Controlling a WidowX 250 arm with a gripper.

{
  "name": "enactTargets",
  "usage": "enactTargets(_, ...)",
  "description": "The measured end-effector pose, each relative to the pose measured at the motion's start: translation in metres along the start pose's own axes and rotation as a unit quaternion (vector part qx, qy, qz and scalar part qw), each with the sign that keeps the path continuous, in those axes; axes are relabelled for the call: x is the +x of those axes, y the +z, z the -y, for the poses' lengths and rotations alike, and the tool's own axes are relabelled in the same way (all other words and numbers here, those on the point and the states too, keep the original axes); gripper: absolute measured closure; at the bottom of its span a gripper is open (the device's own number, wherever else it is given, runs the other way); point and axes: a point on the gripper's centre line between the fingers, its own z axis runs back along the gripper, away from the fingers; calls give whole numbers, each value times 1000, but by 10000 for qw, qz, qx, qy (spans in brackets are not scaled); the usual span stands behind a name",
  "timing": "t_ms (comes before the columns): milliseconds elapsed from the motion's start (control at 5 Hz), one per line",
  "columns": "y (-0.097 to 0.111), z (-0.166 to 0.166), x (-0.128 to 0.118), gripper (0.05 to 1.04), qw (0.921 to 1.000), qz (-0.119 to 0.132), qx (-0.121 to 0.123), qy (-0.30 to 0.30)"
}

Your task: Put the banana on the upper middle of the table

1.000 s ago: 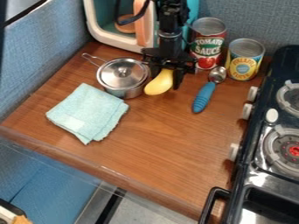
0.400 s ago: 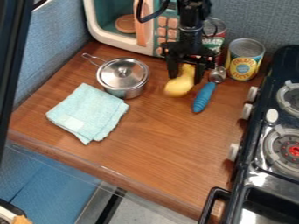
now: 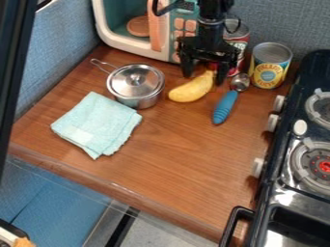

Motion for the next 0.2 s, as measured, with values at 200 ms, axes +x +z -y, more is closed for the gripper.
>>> enactTargets(200,20,0,3,83,9997,194,-148,10)
